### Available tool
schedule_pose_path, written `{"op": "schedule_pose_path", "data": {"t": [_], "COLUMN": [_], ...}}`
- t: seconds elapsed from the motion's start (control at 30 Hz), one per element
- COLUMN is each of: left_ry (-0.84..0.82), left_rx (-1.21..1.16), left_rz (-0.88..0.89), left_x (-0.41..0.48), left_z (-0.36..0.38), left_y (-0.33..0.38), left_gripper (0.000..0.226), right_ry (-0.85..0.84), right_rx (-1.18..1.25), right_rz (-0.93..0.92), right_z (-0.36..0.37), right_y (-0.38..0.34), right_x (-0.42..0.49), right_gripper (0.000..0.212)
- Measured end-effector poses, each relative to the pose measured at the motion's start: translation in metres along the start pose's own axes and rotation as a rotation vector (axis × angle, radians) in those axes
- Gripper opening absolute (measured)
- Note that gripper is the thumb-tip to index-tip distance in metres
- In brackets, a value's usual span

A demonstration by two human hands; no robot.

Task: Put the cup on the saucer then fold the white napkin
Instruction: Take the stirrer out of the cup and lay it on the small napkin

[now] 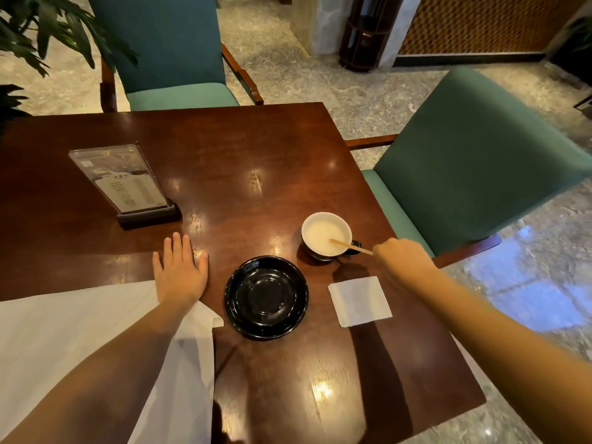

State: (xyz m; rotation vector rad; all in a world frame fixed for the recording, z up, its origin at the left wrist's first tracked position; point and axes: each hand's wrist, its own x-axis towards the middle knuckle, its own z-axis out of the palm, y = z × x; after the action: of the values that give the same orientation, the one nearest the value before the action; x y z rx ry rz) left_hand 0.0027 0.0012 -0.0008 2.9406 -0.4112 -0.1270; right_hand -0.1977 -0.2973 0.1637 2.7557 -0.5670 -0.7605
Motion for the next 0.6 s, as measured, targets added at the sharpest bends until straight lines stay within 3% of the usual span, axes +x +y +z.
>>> {"op": "schedule_pose_path", "data": {"t": [0.37,0.6], "left_ry": [-0.004,0.012], "left_rx": [-0.006,-0.002], "left_rz": [0.004,0.011], "left_x": [0.001,0.000], "left_z": [0.002,0.002], "left_y": [-0.001,-0.001], "left_gripper": [0.063,0.062], "right_ry": [0.171,0.346], "right_rx": [0.530,0.824], "right_rz": [0.234,0.464], "right_z": [0.101,0.143], "right_y": [-0.014,-0.051], "right_x": [-0.033,-0.068], "right_gripper": [0.025,0.018]}}
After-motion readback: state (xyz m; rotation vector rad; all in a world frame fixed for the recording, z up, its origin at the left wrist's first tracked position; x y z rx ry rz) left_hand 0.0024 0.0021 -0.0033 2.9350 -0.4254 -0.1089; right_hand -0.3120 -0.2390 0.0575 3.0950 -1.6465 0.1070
